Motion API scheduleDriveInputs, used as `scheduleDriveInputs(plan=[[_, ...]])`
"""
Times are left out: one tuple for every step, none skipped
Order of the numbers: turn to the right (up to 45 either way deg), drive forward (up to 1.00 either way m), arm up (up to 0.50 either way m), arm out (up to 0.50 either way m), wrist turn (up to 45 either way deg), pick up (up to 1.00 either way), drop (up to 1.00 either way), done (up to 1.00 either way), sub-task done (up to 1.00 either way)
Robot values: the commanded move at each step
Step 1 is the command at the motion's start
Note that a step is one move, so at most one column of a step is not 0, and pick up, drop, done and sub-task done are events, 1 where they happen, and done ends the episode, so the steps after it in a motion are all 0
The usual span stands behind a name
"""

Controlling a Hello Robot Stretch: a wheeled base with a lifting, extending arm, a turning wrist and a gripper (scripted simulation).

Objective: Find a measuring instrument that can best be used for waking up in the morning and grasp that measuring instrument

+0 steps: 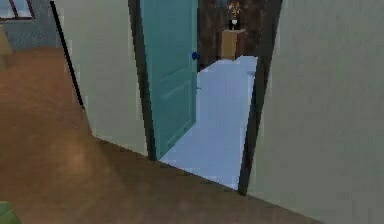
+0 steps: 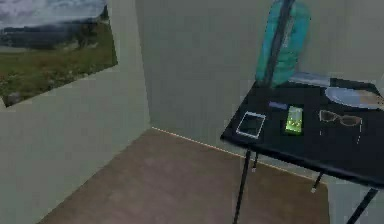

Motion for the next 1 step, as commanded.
scheduleDriveInputs(plan=[[0.0,1.0,0.0,0.0,0.0,0.0,0.0,0.0,0.0]])
